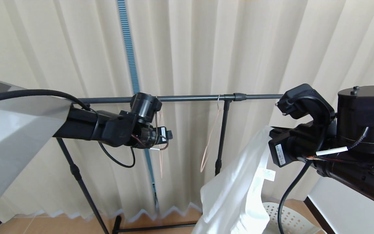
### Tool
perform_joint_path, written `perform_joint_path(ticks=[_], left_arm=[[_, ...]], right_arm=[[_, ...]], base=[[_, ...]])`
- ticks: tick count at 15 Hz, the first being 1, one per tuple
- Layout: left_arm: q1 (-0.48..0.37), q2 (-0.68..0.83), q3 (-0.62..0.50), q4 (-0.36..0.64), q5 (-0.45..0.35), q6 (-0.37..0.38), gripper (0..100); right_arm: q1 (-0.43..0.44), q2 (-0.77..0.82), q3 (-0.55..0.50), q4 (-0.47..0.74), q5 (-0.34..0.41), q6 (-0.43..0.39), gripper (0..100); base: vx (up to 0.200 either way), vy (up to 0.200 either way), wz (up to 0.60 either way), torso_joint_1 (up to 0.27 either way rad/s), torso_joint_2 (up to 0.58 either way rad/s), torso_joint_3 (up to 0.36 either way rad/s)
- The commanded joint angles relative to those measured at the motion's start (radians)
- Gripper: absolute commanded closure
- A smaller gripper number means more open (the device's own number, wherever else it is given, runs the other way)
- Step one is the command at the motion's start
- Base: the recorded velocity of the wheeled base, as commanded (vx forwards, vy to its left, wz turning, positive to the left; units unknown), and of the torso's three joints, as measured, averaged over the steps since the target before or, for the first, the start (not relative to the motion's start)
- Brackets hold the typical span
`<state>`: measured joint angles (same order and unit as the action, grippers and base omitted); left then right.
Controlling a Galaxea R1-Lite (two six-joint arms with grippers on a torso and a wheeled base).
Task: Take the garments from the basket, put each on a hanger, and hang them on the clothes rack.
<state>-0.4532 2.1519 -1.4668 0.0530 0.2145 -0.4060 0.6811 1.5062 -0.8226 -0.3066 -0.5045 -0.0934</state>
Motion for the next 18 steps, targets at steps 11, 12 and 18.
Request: perform_joint_path(ticks=[11,12,18], left_arm=[[0.014,0.197,-0.158,-0.004,0.008,0.035,0],[0.014,0.195,-0.159,-0.004,0.008,0.035,0],[0.014,0.195,-0.156,-0.004,0.020,0.036,100]], right_arm=[[0.000,0.011,0.008,-0.005,0.000,0.000,100],[0.000,0.011,0.008,-0.005,0.000,0.000,100],[0.000,0.011,0.008,-0.005,0.000,0.000,100]], base=[[0.000,0.000,0.00,0.000,0.00,0.000],[0.000,0.000,0.00,0.000,0.00,0.000],[0.000,0.000,0.00,0.000,0.00,0.000]])
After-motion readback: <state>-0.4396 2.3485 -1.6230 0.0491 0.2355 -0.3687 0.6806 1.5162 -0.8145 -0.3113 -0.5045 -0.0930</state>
